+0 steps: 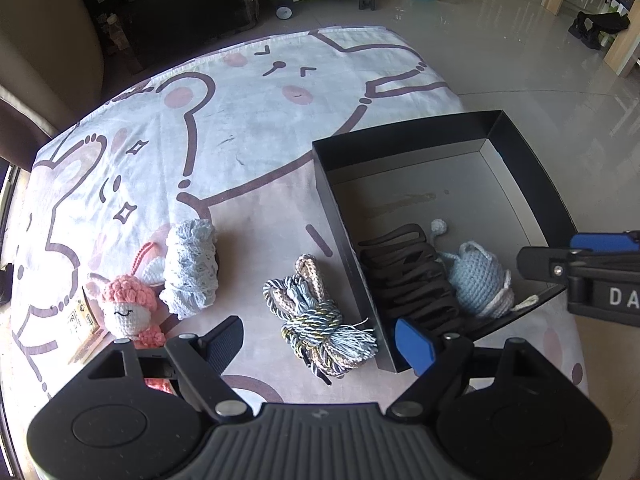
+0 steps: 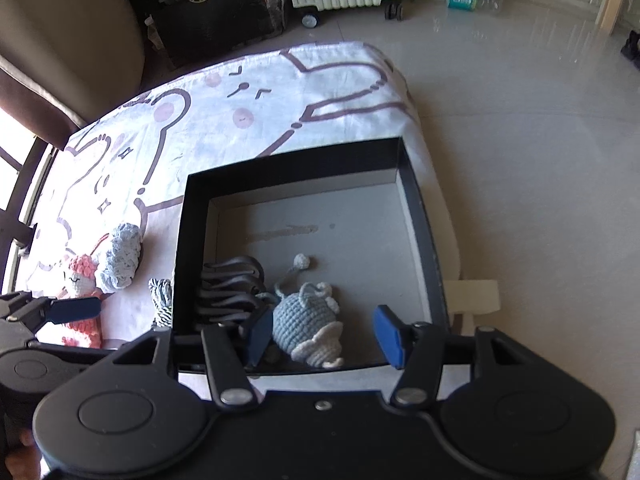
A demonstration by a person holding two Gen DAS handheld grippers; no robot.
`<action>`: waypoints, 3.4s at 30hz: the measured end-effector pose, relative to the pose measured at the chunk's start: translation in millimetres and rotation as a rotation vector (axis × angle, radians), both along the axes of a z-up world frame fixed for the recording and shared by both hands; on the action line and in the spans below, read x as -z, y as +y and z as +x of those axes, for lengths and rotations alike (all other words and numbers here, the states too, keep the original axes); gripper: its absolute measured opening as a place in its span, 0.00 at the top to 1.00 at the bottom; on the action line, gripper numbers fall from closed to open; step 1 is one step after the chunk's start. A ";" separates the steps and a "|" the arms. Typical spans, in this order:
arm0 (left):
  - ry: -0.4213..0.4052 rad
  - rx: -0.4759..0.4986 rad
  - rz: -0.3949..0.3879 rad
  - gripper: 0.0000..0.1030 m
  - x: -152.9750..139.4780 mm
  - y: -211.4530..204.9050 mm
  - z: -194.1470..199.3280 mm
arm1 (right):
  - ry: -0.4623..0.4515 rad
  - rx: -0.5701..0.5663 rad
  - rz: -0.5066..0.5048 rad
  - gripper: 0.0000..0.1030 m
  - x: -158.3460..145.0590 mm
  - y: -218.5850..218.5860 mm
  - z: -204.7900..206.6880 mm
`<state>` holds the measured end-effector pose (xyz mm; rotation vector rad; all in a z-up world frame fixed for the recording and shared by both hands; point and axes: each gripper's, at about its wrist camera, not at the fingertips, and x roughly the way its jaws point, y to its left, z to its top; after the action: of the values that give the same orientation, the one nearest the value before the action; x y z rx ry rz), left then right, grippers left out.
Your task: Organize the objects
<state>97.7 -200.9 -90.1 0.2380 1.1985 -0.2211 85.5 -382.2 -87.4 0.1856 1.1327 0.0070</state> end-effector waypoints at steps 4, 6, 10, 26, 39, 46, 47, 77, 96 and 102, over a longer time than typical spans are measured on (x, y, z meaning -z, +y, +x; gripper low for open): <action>-0.004 0.010 0.000 0.17 -3.5 0.1 -2.3 | -0.035 0.009 -0.042 0.41 -9.6 -0.2 -8.0; -0.008 0.015 0.002 0.16 -5.5 0.3 -3.6 | -0.049 0.015 -0.059 0.38 -13.9 -1.0 -13.2; -0.010 0.018 -0.006 0.14 -9.7 2.8 -5.6 | -0.068 0.033 -0.087 0.26 -19.0 -3.2 -22.2; -0.045 0.024 -0.004 0.00 -17.4 16.2 -9.9 | -0.130 0.123 -0.152 0.04 -21.6 -15.5 -54.3; -0.063 0.058 -0.006 0.00 -11.7 21.6 -16.9 | -0.152 0.171 -0.130 0.00 -4.9 -12.1 -73.5; -0.059 0.038 -0.028 0.00 -8.3 29.9 -15.5 | -0.174 0.179 -0.150 0.00 -4.4 -10.4 -79.3; -0.059 0.036 -0.031 0.00 -8.3 30.8 -15.4 | -0.177 0.181 -0.151 0.00 -4.1 -10.5 -79.9; -0.129 0.037 -0.093 0.00 -20.1 46.1 -16.3 | -0.219 0.199 -0.170 0.00 -4.0 -5.0 -83.4; -0.147 -0.073 -0.092 0.00 -25.3 89.9 -2.1 | -0.246 0.113 -0.175 0.00 -11.7 24.9 -53.2; -0.162 -0.116 -0.079 0.00 -28.6 109.5 -0.6 | -0.267 0.067 -0.166 0.00 -16.6 40.9 -42.1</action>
<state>97.1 -91.3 -61.5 0.1144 1.0373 -0.1447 43.4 -341.3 -70.8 0.0713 0.8560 -0.1182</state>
